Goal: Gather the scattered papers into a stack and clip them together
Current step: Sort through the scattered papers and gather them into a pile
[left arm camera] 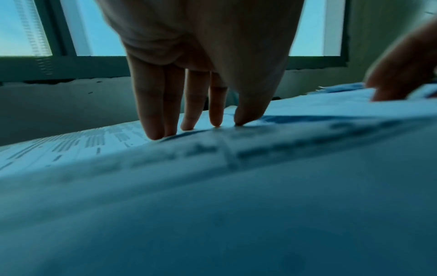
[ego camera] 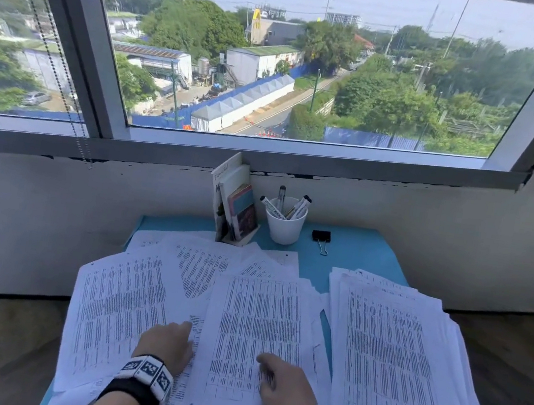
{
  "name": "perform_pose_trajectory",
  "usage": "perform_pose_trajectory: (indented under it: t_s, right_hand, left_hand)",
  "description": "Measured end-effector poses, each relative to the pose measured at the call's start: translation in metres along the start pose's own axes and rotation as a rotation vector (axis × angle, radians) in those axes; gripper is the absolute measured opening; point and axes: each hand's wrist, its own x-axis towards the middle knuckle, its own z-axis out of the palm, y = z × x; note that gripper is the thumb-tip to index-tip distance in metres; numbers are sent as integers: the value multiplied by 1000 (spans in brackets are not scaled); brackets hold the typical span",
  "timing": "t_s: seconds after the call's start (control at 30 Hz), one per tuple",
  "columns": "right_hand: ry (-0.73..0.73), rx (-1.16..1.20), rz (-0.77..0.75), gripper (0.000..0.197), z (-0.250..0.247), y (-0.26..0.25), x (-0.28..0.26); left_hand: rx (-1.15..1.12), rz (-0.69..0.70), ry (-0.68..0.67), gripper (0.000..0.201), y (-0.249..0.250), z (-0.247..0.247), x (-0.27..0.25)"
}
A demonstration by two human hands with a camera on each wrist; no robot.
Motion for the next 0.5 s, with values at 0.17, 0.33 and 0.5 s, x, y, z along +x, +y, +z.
perform_pose_trajectory:
  t_s: [0.17,0.33,0.5]
  right_hand:
    - [-16,11,10,42,-2,1,-1]
    - [-59,204,94,45,-15,-5,5]
    - [-224,1159,381,77,-36,0,9]
  left_hand:
    - [-162,-56,52,30,10,-9,-2]
    - [-537,-29,388,8,27,-39,-17]
    - [-429,668,188,14,94,-45,-57]
